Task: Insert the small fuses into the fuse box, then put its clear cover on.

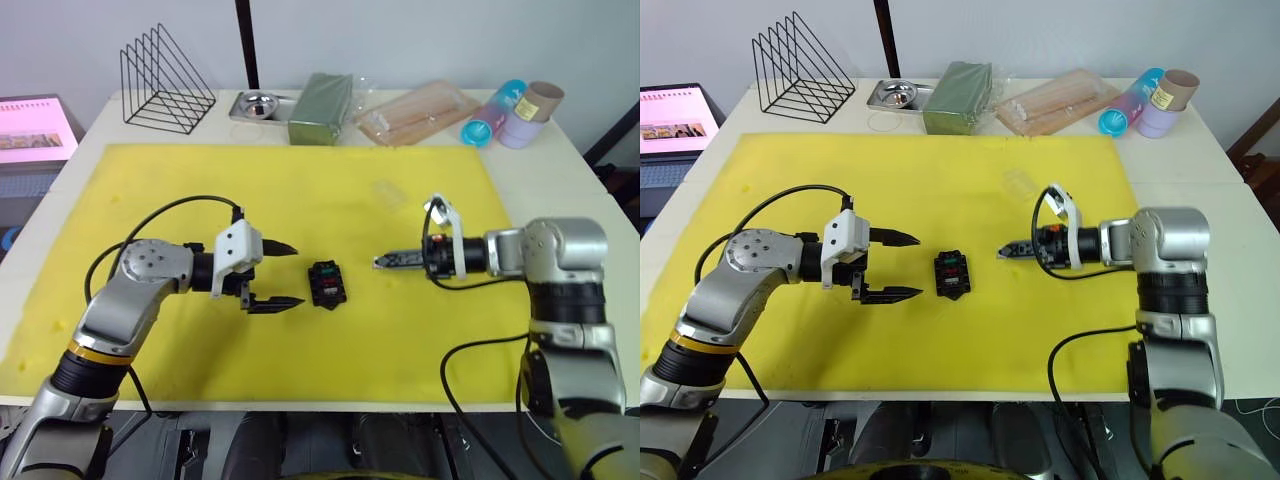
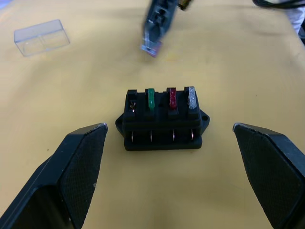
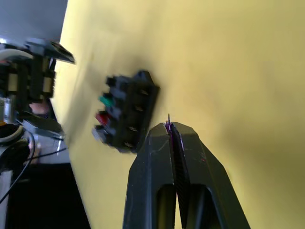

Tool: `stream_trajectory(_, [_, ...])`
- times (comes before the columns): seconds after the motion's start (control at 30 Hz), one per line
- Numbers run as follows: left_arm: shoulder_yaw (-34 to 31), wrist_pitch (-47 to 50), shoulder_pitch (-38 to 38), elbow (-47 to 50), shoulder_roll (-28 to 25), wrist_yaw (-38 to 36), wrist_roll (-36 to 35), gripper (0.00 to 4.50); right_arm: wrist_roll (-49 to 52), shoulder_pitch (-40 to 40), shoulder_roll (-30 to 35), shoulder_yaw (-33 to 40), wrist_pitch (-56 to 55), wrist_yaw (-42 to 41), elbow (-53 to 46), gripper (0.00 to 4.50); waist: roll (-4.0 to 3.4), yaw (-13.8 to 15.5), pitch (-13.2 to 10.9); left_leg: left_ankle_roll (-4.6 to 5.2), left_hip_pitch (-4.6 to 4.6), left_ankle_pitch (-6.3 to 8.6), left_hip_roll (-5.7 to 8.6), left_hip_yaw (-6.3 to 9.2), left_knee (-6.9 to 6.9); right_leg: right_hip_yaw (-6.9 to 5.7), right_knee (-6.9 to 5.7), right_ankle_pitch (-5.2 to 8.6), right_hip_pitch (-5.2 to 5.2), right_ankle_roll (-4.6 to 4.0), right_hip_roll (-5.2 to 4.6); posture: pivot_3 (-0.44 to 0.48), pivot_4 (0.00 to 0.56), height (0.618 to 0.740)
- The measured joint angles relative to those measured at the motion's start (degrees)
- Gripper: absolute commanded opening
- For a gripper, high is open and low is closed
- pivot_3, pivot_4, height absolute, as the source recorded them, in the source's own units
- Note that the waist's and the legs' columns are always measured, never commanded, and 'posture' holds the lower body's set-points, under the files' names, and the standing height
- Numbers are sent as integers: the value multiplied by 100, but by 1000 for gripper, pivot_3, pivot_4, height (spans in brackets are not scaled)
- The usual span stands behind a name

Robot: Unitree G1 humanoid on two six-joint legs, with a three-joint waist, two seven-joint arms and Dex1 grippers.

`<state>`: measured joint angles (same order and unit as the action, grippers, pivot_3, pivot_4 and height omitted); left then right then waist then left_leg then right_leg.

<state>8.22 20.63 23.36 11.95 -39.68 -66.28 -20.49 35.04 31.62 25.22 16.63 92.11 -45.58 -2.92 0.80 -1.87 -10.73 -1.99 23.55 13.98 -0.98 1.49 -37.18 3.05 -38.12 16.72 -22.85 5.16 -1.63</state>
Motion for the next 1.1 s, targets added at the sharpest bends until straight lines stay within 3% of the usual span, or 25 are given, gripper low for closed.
stream_trajectory(0.27, [10,-34,5,-6,64,-14,0,4500,1832,-853,-1803,1455,0,3529,-1501,12,-4,-67,0,0,-3,0,-6,0,9,4,-4,1,-4,-1,9,0,150,740])
stream_trajectory(0.6, [12,-38,9,-5,92,-32,0,4500,3843,-1609,-2901,2176,-32,6293,-2188,12,-5,-65,1,0,-3,0,-18,0,13,4,1,2,-3,-2,7,0,150,740])
stream_trajectory(0.7, [12,-39,8,-3,99,-30,0,4500,4830,-1995,-2705,1819,-474,7159,-2208,12,-5,-67,2,0,-3,0,-21,-1,13,4,3,3,-1,-3,7,0,150,740])
stream_trajectory(0.87, [12,-41,8,-3,113,-21,0,4500,6669,-2448,-1658,641,-2007,8754,-2032,12,-4,-72,1,0,-3,0,-21,-9,11,9,6,4,-1,-3,8,0,150,740])
stream_trajectory(1.0, [11,-41,8,-3,120,-12,0,4500,7507,-2526,-947,-16,-3006,9308,-1988,12,-3,-71,1,0,-3,0,-21,-10,11,11,6,4,-2,-3,11,0,150,740])
stream_trajectory(1.1, [11,-41,8,-3,125,-8,0,4500,7642,-2606,-529,-370,-3412,9231,-1995,646,-3,-68,1,0,-3,0,-22,-11,11,13,6,4,-3,-3,12,0,150,740])
